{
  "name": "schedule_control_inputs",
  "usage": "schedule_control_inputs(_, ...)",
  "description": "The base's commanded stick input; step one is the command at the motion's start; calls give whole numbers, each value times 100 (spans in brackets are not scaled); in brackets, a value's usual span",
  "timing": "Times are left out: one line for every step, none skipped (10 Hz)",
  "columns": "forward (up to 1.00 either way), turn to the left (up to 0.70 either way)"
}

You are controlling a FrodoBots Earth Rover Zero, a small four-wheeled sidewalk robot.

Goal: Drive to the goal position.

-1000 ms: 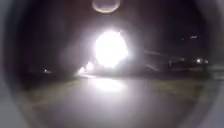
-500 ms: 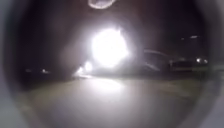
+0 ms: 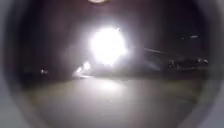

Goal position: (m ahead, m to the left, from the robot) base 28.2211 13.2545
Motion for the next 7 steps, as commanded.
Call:
schedule_control_inputs(100,15)
schedule_control_inputs(100,16)
schedule_control_inputs(100,18)
schedule_control_inputs(100,19)
schedule_control_inputs(100,20)
schedule_control_inputs(100,19)
schedule_control_inputs(100,21)
